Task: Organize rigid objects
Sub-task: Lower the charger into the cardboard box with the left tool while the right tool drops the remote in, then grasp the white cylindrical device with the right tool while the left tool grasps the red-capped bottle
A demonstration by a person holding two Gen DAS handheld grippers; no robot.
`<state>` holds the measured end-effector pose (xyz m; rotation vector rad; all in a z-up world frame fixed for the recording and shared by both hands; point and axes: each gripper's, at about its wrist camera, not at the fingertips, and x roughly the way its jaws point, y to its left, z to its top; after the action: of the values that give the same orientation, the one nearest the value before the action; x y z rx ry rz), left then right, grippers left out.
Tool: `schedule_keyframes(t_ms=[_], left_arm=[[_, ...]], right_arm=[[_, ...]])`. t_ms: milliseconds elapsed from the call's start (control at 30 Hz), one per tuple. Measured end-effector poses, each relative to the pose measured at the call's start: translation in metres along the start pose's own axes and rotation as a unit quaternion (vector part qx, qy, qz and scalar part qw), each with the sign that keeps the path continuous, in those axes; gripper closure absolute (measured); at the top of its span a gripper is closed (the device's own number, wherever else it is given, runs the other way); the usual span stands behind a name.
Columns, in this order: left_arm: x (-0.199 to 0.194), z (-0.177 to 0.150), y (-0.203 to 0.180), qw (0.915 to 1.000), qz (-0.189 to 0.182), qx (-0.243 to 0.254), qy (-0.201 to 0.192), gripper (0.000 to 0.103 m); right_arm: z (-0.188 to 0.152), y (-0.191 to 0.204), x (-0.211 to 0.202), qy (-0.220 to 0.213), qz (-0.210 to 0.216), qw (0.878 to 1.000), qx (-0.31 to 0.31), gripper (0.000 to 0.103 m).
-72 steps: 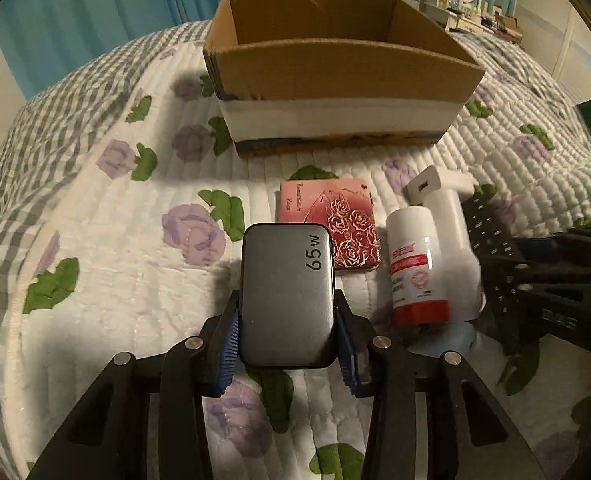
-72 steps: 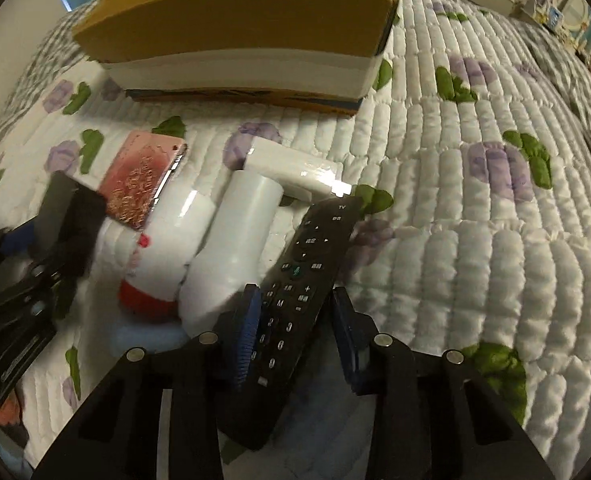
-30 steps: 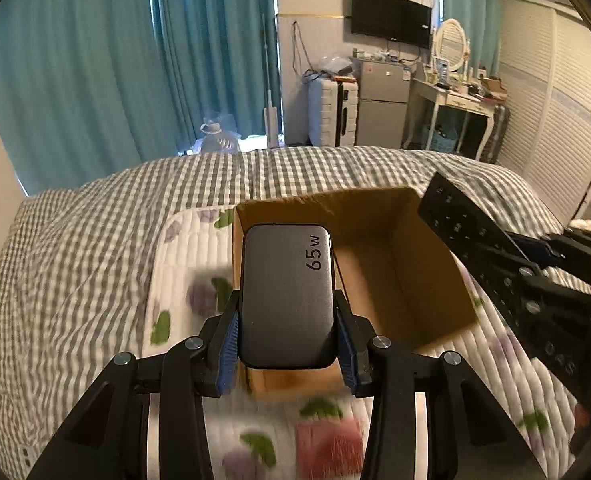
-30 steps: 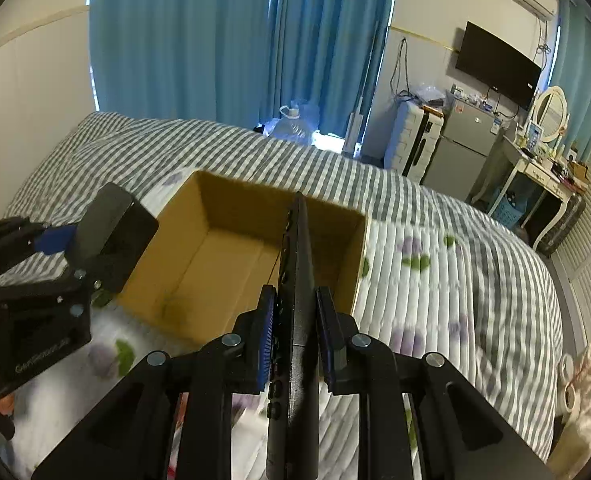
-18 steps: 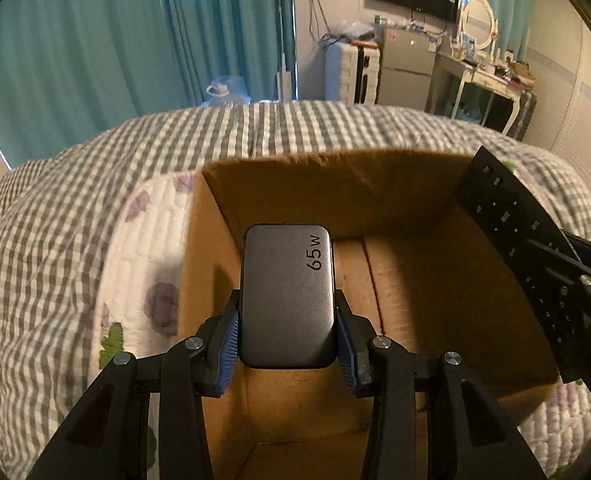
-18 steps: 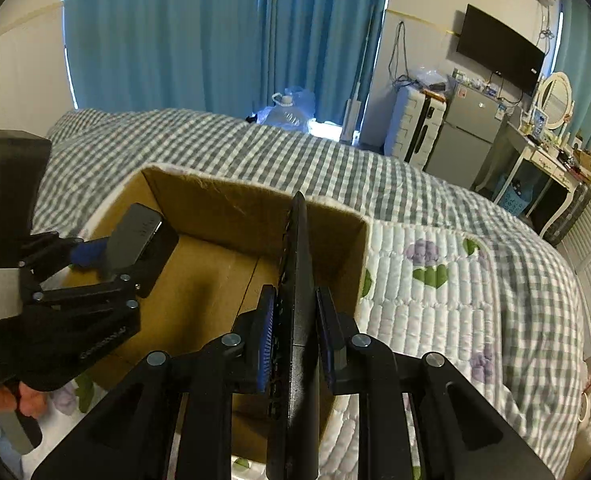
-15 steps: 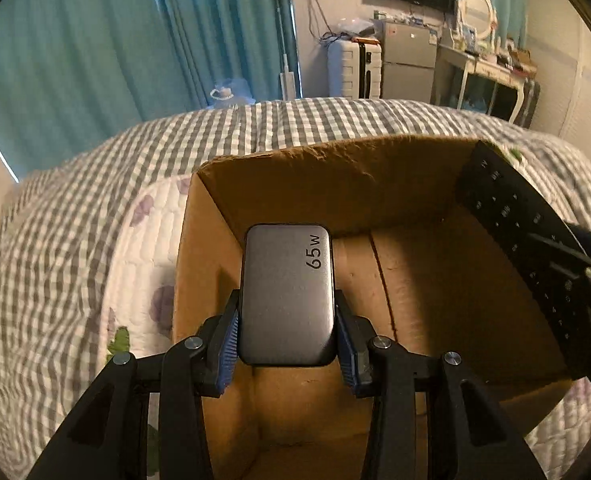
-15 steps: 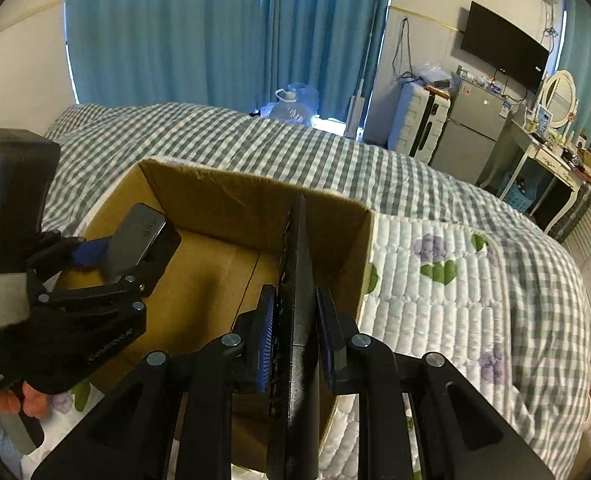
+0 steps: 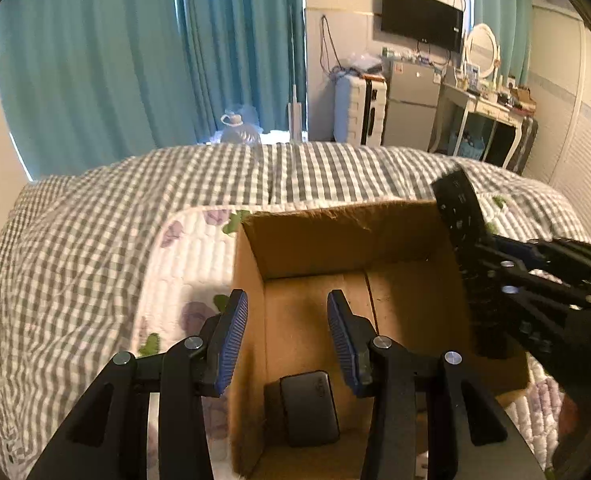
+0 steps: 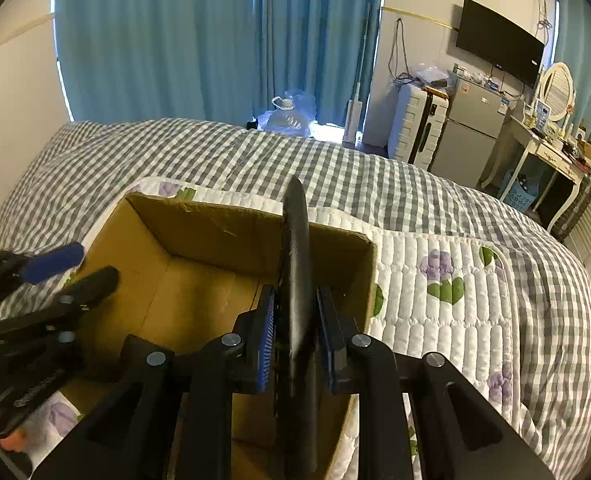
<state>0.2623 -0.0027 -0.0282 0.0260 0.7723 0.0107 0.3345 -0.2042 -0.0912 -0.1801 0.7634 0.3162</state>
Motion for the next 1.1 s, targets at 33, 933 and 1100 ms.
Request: schedule_keyframes(t_ms=[33, 933, 1100], left_arm=[[-0.009, -0.001, 0.002, 1.0, 0.0, -0.001, -0.005, 0.056], [-0.079, -0.142, 0.013, 0.9995, 0.03, 0.004, 0.009, 0.006], [-0.063, -0.154, 0.011, 0.9988, 0.031, 0.011, 0.037, 0.006]], right_arm=[[0.0, 0.002, -0.002, -0.002, -0.004, 1.0, -0.002, 0.083], [-0.16, 0.048, -0.104, 0.08, -0.031, 0.996, 0.016, 0.012], [-0.188, 0.057, -0.067, 0.153, -0.043, 0.987, -0.009, 0.016]])
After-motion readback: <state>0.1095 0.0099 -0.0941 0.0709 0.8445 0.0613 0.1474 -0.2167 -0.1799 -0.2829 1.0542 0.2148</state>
